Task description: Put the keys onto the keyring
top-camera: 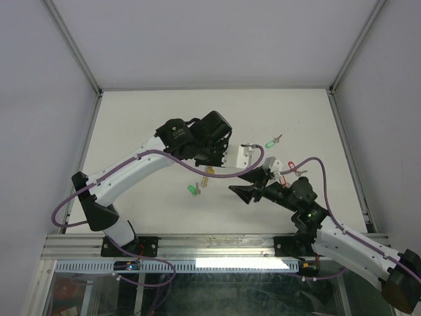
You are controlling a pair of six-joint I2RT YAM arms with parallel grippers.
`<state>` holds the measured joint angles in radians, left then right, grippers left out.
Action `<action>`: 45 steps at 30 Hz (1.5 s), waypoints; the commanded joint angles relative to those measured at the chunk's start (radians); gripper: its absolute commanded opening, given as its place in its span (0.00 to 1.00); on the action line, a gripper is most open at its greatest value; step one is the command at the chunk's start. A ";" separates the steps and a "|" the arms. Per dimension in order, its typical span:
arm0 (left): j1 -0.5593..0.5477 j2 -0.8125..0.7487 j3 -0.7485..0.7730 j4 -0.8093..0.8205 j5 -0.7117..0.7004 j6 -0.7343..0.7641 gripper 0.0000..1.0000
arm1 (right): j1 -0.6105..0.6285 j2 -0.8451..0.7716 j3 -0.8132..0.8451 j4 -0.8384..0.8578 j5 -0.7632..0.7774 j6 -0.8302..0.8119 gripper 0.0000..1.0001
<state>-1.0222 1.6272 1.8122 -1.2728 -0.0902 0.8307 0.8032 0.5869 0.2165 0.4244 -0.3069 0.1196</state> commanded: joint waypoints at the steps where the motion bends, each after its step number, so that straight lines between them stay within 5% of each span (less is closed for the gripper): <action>1: -0.007 -0.093 0.016 0.034 0.111 0.065 0.00 | 0.003 -0.022 0.016 0.188 -0.035 -0.015 0.55; 9: -0.011 -0.163 -0.015 0.053 0.256 0.137 0.00 | 0.002 0.087 0.026 0.452 -0.073 -0.048 0.34; 19: -0.019 -0.173 -0.030 0.052 0.273 0.155 0.00 | -0.012 0.295 0.168 0.525 -0.187 -0.084 0.38; 45: -0.030 -0.163 -0.025 0.062 0.282 0.146 0.00 | -0.015 0.424 0.246 0.534 -0.239 -0.062 0.21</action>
<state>-1.0355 1.4834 1.7733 -1.2633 0.1589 0.9619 0.7914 1.0004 0.4091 0.8883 -0.5323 0.0547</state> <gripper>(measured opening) 0.003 0.231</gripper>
